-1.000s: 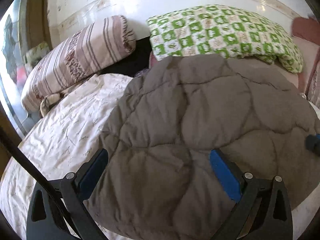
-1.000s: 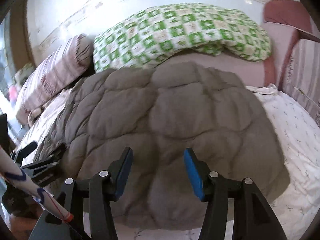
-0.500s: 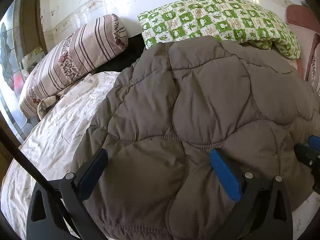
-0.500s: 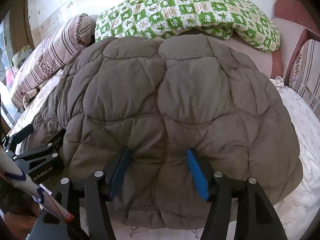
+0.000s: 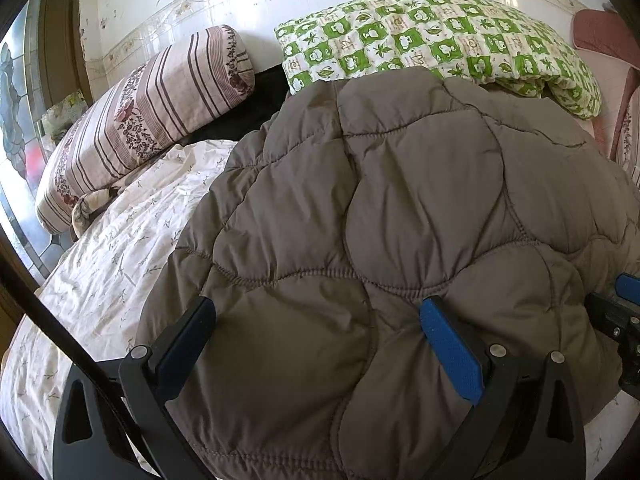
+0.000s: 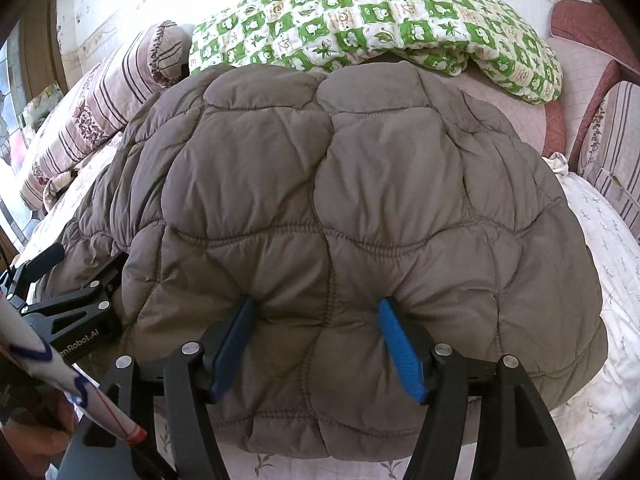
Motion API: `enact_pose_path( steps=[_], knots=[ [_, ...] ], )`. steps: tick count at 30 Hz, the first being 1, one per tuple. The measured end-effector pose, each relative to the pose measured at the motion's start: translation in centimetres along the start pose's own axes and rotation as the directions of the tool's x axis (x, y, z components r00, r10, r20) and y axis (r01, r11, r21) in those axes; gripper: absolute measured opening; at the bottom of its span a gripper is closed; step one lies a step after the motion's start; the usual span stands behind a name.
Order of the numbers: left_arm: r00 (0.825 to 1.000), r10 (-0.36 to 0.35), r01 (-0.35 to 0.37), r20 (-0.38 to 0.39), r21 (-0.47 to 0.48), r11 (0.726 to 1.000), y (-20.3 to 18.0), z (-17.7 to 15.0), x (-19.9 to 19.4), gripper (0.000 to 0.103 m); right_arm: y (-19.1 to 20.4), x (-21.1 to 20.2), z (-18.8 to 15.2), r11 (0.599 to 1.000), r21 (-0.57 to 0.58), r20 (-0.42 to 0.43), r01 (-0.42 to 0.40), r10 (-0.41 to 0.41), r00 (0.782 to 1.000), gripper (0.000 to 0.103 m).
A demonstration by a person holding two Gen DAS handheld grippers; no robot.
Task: Fold large clothes
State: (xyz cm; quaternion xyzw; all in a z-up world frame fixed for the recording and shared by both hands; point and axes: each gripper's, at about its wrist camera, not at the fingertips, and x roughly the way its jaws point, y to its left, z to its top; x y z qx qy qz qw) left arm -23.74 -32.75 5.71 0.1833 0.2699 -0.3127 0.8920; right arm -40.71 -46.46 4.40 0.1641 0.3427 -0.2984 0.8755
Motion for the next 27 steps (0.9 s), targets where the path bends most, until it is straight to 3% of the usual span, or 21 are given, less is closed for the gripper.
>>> enact_pose_path(
  steps=[8, 11, 19, 22, 24, 27],
  knots=[
    [0.994, -0.071, 0.065, -0.082, -0.069, 0.995, 1.3, 0.9, -0.4, 0.102, -2.6, -2.8, 1.1, 0.994, 0.106, 0.042, -0.035, 0.03, 0.999, 0.074],
    [0.982, -0.135, 0.119, -0.134, -0.123, 0.985, 2.5, 1.3, -0.9, 0.102, -4.8, -4.2, 1.4, 0.985, 0.173, 0.059, -0.007, -0.003, 0.998, 0.084],
    [0.928, -0.283, 0.208, -0.242, -0.293, 0.933, 7.3, 0.2, -1.5, 0.102, -12.8, -5.5, -0.8, 0.921, 0.385, -0.052, 0.05, -0.032, 0.998, 0.084],
    [0.914, -0.298, 0.189, -0.277, -0.361, 0.913, 9.8, -0.6, -1.6, 0.102, -15.4, -6.4, -1.8, 0.887, 0.457, -0.075, 0.071, -0.041, 0.996, 0.084],
    [0.901, -0.327, 0.184, -0.287, -0.43, 0.884, 12.0, -1.5, -1.4, 0.102, -17.0, -7.1, -2.3, 0.864, 0.497, -0.077, 0.08, -0.048, 0.996, 0.084],
    [0.85, -0.432, 0.188, -0.302, -0.593, 0.783, 15.4, -3.6, -0.6, 0.102, -19.2, -7.9, -3.3, 0.813, 0.581, -0.068, 0.049, -0.012, 0.998, 0.085]
  ],
)
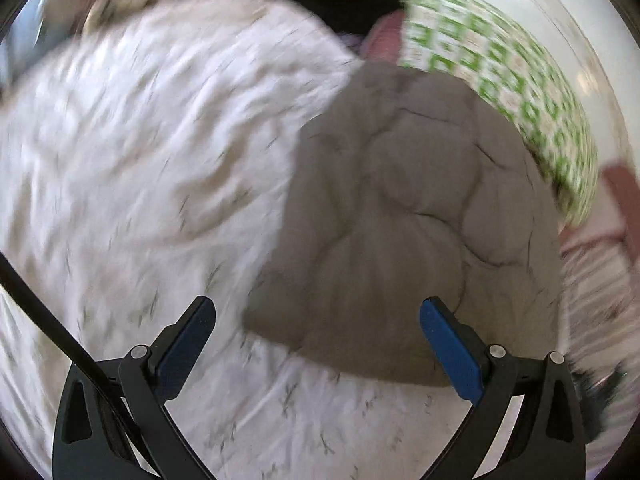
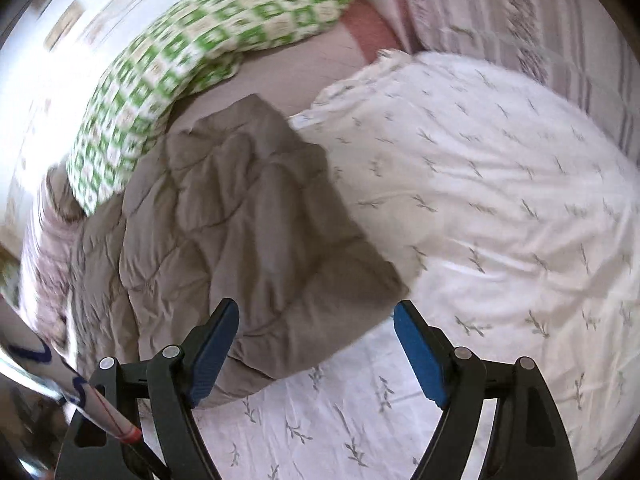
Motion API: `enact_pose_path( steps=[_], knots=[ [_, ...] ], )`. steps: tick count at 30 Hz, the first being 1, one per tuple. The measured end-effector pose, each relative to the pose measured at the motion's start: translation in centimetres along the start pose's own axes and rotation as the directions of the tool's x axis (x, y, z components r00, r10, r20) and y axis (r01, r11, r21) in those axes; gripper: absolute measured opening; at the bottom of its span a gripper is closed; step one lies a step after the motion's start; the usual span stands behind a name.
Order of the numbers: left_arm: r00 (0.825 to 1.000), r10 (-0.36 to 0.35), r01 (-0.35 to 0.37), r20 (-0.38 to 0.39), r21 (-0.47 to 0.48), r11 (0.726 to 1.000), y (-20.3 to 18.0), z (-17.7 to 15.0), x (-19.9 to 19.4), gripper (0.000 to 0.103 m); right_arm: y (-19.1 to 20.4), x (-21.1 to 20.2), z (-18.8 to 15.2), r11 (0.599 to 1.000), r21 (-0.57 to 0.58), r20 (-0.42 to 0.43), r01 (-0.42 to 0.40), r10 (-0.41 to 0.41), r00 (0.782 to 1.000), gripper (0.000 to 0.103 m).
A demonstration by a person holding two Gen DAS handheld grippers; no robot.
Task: Fold large clothes
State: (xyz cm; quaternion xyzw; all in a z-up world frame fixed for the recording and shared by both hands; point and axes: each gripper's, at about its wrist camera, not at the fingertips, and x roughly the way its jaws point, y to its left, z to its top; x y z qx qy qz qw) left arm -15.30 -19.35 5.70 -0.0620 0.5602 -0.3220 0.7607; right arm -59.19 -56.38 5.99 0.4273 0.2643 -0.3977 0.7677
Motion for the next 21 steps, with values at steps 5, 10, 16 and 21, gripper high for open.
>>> enact_pose_path(
  steps=[5, 10, 16, 21],
  knots=[
    [0.99, -0.137, 0.128, -0.042, -0.17, 0.977, 3.7, -0.2, 0.3, 0.102, -3.3, 0.4, -0.4, 0.982, 0.183, -0.03, -0.045, 0.051, 0.998, 0.089],
    [0.971, -0.227, 0.204, -0.076, -0.241, 0.949, 3.8, -0.6, 2.0, 0.102, -4.4, 1.2, -0.9, 0.947, 0.292, -0.046, -0.136, 0.156, 0.987, 0.09],
    [0.947, -0.303, 0.258, -0.108, -0.31, 0.915, 3.5, -1.2, 4.7, 0.102, -5.3, 1.9, -1.2, 0.902, 0.378, -0.015, -0.209, 0.231, 0.973, 0.091],
    [0.951, -0.303, 0.268, -0.066, -0.321, 0.909, 3.4, -1.2, 5.5, 0.102, -6.1, 3.2, -1.2, 0.869, 0.437, -0.013, -0.231, 0.263, 0.965, 0.092]
  ],
)
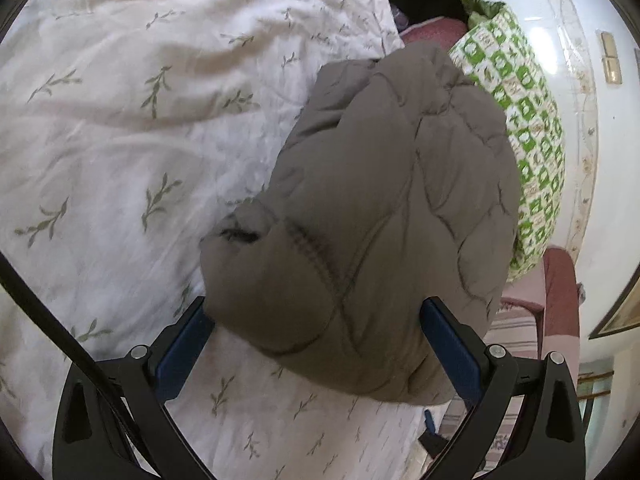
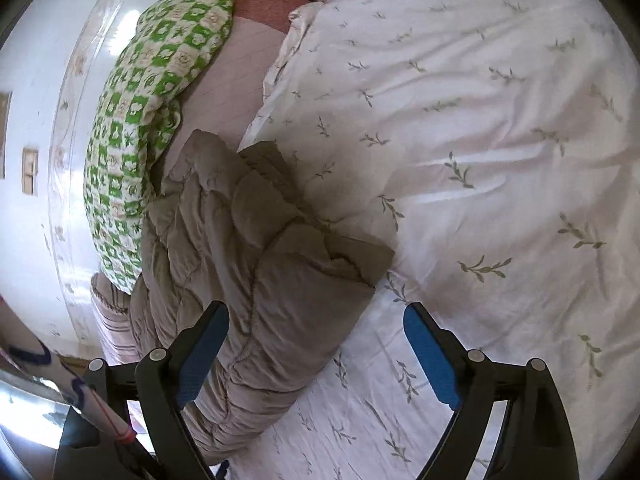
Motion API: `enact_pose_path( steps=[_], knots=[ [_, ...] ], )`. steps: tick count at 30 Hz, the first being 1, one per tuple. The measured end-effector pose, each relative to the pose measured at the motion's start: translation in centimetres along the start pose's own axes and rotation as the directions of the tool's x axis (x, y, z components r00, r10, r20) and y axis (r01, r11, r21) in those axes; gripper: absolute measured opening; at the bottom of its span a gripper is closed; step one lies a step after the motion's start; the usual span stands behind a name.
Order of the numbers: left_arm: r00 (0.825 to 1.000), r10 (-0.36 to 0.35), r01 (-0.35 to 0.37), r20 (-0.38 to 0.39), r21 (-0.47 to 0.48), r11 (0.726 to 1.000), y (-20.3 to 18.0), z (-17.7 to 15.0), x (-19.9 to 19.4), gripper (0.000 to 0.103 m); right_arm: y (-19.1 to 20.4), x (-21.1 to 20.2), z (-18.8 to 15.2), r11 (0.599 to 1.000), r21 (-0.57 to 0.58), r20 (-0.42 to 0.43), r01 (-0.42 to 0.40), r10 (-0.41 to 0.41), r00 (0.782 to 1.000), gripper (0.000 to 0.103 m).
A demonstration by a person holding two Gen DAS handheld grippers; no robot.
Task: Fold large clothes
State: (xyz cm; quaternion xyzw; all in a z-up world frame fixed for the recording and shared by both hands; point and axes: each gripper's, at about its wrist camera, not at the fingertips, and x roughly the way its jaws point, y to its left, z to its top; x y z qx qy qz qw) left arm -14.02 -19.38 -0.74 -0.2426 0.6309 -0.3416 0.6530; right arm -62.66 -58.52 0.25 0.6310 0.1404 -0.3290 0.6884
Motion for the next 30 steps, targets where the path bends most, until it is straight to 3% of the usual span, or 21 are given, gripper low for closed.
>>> enact_pose_path(
  steps=[7, 8, 9, 12, 14, 16, 17, 19, 30],
  knots=[
    [0.998, 0.018, -0.022, 0.063, 0.052, 0.998, -0.9, 1.0, 1.0, 0.102, 0.3, 2.9, 0.8, 1.0, -0.008, 0.032, -0.026, 0.026, 0.999, 0.093],
    [0.996, 0.036, -0.042, 0.079, 0.071, 0.997, -1.3, 1.0, 1.1, 0.098, 0.7, 3.3, 0.9, 0.999, -0.028, 0.029, -0.031, 0.031, 0.999, 0.087],
    [0.994, 0.06, -0.068, 0.095, 0.087, 0.994, -1.6, 1.0, 1.2, 0.09, 1.3, 3.6, 0.8, 0.998, -0.056, 0.035, -0.011, 0.013, 0.999, 0.064],
    [0.98, 0.119, -0.149, 0.162, 0.189, 0.971, -3.4, 0.5, 0.8, 0.068, 3.8, 3.3, 0.1, 0.978, -0.194, 0.079, 0.074, -0.059, 0.995, 0.043],
    [0.956, 0.178, -0.243, 0.232, 0.294, 0.924, -5.5, -0.3, 0.4, 0.059, 6.4, 2.6, -0.8, 0.935, -0.313, 0.142, 0.165, -0.125, 0.982, 0.04],
    [0.932, 0.207, -0.31, 0.298, 0.358, 0.881, -6.9, -1.2, 0.0, 0.055, 9.1, 1.9, -2.2, 0.855, -0.443, 0.234, 0.271, -0.182, 0.955, 0.036],
    [0.916, 0.221, -0.348, 0.336, 0.391, 0.852, -7.8, -1.7, -0.1, 0.054, 10.6, 1.7, -3.2, 0.794, -0.512, 0.29, 0.329, -0.201, 0.936, 0.034],
    [0.901, 0.223, -0.378, 0.373, 0.42, 0.825, -8.5, -2.2, -0.3, 0.053, 12.3, 1.2, -4.6, 0.729, -0.572, 0.346, 0.376, -0.201, 0.916, 0.033],
    [0.886, 0.171, -0.382, 0.431, 0.469, 0.796, -10.3, -4.3, -4.4, 0.049, 15.2, -4.1, -8.2, 0.609, -0.7, 0.39, 0.373, -0.111, 0.914, 0.03]
  ],
)
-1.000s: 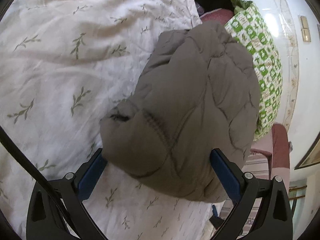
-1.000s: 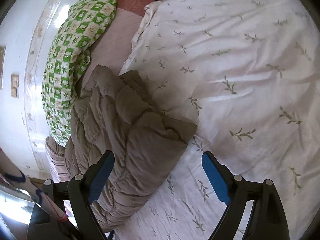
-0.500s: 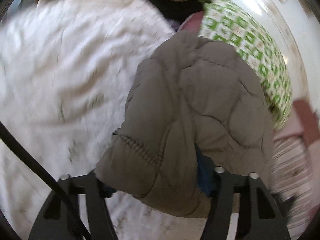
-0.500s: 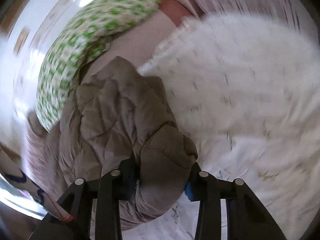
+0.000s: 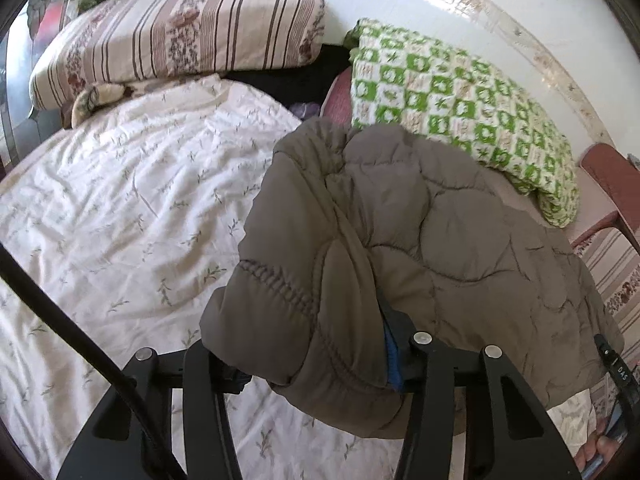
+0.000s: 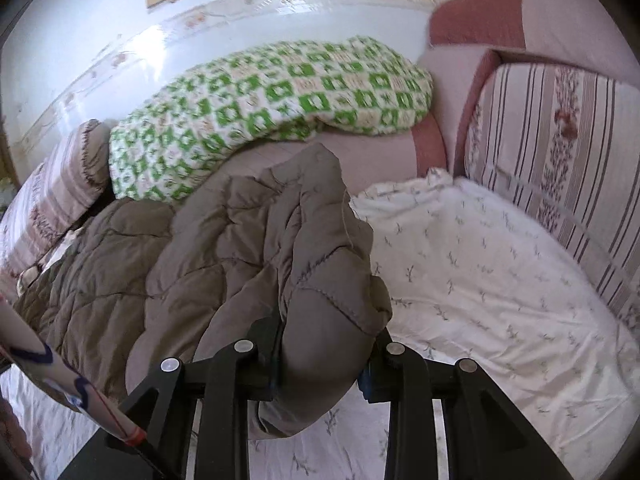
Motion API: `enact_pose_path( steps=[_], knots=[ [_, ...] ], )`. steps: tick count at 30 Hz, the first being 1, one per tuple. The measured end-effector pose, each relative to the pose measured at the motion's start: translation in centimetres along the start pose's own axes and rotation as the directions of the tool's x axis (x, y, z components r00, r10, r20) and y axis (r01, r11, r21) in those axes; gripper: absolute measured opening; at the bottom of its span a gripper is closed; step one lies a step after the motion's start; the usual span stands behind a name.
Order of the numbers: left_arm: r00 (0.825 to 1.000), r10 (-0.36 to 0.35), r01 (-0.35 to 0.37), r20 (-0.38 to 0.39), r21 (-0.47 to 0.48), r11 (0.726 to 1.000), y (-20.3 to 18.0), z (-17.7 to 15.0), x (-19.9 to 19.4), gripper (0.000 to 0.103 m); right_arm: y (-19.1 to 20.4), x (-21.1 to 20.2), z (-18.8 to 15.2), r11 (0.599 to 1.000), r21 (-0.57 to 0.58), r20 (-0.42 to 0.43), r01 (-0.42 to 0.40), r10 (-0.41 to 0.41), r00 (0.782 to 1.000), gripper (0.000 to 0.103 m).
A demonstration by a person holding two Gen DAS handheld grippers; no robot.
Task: Fold large clothes
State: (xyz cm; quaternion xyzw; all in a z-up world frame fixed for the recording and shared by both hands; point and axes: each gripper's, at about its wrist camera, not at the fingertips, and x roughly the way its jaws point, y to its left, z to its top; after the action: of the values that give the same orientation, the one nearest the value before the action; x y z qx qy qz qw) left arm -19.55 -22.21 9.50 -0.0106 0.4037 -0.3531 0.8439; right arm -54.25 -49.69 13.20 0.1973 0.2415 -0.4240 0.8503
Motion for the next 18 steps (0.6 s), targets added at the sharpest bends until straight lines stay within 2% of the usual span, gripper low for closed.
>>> enact_pose_path(
  steps=[7, 11, 16, 18],
  knots=[
    [1.0, -0.017, 0.018, 0.017, -0.018, 1.0, 0.6, -1.7, -4.5, 0.049, -0.5, -5.0, -1.2, 0.999, -0.004, 0.01, -0.05, 0.05, 0.999, 0.03],
    [1.0, -0.015, 0.016, 0.02, -0.023, 1.0, 1.1, -4.0, -7.0, 0.049, -1.4, -7.5, -3.0, 0.998, 0.003, 0.005, -0.056, 0.056, 0.998, 0.03],
    [1.0, 0.004, -0.005, -0.003, -0.016, 1.0, 1.5, -6.9, -8.1, 0.05, -3.6, -8.4, -6.0, 0.996, 0.074, -0.059, -0.049, 0.054, 0.997, 0.031],
    [0.999, 0.024, -0.026, -0.043, -0.053, 0.998, 2.3, -8.0, -7.4, 0.059, -4.8, -7.4, -7.1, 0.992, 0.116, -0.114, -0.043, 0.056, 0.992, 0.036]
  ],
)
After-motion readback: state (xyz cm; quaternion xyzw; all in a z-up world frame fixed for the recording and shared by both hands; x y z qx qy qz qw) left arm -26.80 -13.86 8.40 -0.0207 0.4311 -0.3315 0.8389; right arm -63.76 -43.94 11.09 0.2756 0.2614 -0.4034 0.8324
